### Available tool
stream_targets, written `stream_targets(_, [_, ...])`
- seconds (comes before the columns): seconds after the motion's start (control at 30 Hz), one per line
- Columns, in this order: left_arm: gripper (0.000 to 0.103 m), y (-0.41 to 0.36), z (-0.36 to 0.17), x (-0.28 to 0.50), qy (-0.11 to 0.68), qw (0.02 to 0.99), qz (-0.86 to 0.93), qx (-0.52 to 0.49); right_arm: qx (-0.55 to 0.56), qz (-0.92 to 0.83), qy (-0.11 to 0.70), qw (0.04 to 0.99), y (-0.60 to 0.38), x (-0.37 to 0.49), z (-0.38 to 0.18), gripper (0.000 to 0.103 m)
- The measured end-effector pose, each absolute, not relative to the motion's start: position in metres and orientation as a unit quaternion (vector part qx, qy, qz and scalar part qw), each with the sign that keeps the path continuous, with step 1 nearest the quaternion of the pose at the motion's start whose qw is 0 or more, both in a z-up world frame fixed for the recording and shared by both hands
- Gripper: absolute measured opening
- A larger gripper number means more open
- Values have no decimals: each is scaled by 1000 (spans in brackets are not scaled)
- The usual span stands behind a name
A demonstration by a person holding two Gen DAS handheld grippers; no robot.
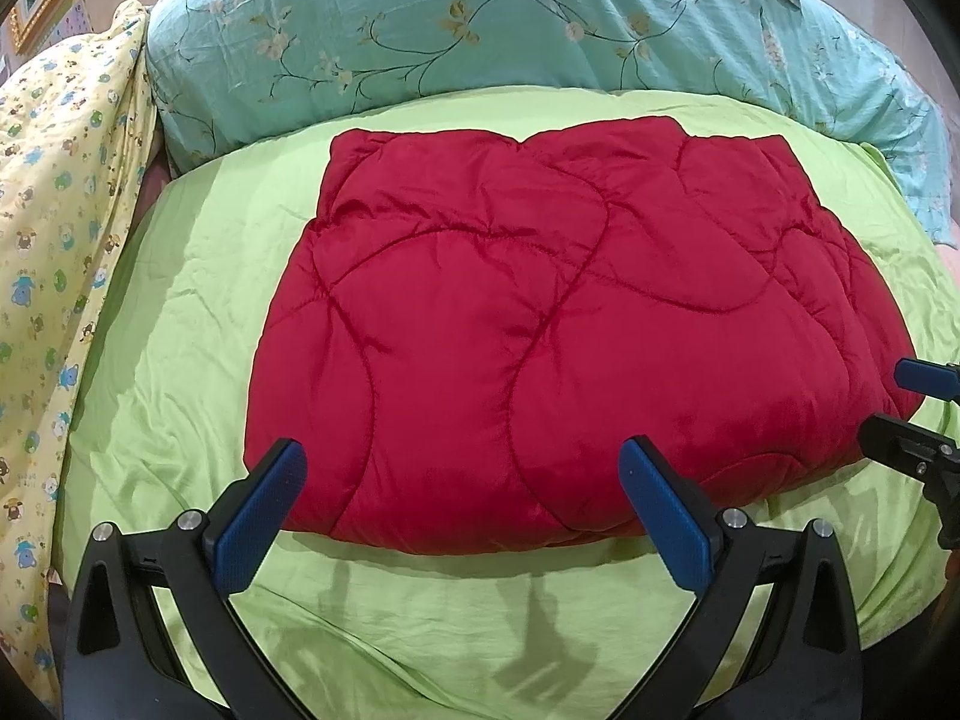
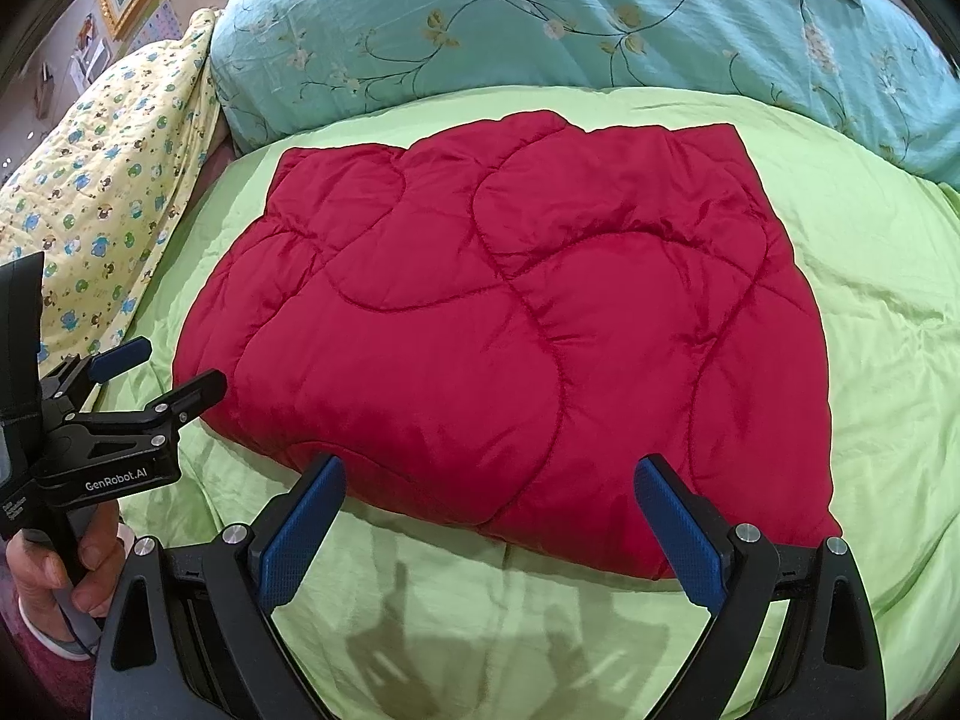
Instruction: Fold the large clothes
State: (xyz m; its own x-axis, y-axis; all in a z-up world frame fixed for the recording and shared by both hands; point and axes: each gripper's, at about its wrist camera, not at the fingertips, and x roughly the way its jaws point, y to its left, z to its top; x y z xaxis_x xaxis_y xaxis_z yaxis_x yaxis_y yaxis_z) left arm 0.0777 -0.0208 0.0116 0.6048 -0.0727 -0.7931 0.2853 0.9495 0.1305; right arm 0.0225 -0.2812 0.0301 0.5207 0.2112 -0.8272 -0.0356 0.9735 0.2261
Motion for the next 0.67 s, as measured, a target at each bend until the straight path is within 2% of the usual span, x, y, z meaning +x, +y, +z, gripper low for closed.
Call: stream_targets(0.67, [103,-21,15,77,430,889,-103,120,96,70,483,867,-282,21,27,98])
